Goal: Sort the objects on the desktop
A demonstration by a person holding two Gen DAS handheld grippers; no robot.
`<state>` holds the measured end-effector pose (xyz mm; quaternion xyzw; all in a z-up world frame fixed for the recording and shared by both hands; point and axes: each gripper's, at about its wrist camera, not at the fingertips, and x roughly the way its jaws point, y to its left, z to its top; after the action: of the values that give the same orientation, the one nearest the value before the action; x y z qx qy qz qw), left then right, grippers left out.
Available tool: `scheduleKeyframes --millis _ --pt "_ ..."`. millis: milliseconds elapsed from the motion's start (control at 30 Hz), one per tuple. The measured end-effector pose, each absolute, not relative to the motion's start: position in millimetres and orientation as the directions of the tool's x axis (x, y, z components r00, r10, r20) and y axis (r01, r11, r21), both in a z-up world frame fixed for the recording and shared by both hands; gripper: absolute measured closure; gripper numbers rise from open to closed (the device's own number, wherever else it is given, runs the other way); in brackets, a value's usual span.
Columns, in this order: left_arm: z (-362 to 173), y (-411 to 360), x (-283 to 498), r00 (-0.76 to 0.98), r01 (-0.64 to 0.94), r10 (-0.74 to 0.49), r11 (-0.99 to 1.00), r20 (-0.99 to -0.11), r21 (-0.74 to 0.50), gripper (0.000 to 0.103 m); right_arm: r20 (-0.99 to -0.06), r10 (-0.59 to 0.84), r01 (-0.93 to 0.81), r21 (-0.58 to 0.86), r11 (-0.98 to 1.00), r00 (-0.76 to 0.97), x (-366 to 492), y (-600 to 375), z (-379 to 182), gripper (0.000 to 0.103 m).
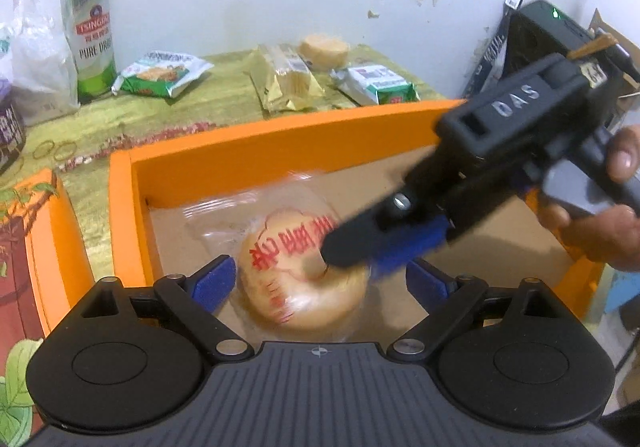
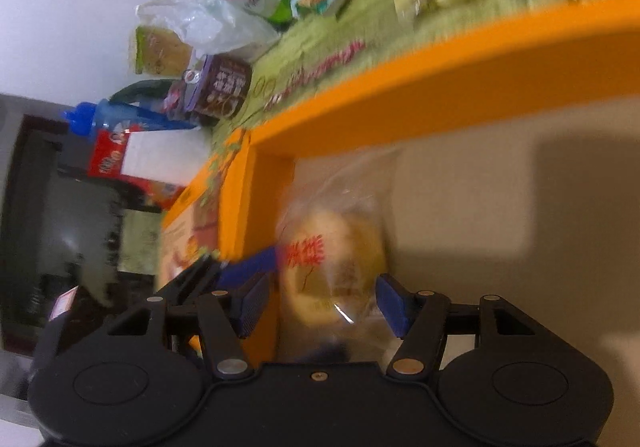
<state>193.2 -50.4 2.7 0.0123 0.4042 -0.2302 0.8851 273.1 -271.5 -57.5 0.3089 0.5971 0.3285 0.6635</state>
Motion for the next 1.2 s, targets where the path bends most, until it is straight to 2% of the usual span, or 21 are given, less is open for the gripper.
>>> scheduleKeyframes --millis 33,100,233,367,600,833,967,1200 --pt "3.6 -49.4 192.7 0.571 0.417 -0.398 0.894 -0.718 -0.163 0.010 -0.582 0.811 -0.059 0.809 0.585 0.065 271.7 -272.0 -57.7 0.044" --pt "7.1 -45.7 189.9 0.582 0.414 -0.395 0.897 -0.711 -0.159 0.010 -0.579 0.813 -0.058 0.811 0.582 0.068 270.1 -272.8 -55.5 0.036" --pt "19.7 -35.6 178.5 0.617 0.418 -0.395 0.897 -0.681 -0.142 0.008 -0.608 0.779 -0.086 0.777 0.624 0.151 275.3 -281.9 -40.1 0.036" --pt "27.2 -44.2 164.5 0.577 0.498 -0.475 0.849 -0.665 -0.175 0.008 -0.619 0.747 -0.108 0.748 0.655 0.241 288.1 -286.2 -26.8 0.036" --pt "25.8 -67.9 149.4 0.475 0.608 -0.582 0.759 -0.661 -0.232 0.007 -0.655 0.705 -0.213 0.673 0.708 0.271 310.7 -252.7 -23.6 0.036" --pt "14.6 -68.0 159.2 0.436 0.590 -0.586 0.759 -0.683 -0.276 0.007 -0.690 0.666 -0.293 0.599 0.746 0.283 322.8 -226.9 -22.4 0.036" --pt "8.6 -67.7 164.5 0.416 0.578 -0.587 0.760 -0.694 -0.297 0.007 -0.697 0.678 -0.288 0.616 0.733 0.234 323.0 -227.0 -28.3 0.036" --pt "6.9 -55.1 160.9 0.454 0.545 -0.541 0.797 -0.708 -0.260 0.007 -0.696 0.688 -0.273 0.634 0.724 0.207 310.4 -242.6 -29.7 0.036"
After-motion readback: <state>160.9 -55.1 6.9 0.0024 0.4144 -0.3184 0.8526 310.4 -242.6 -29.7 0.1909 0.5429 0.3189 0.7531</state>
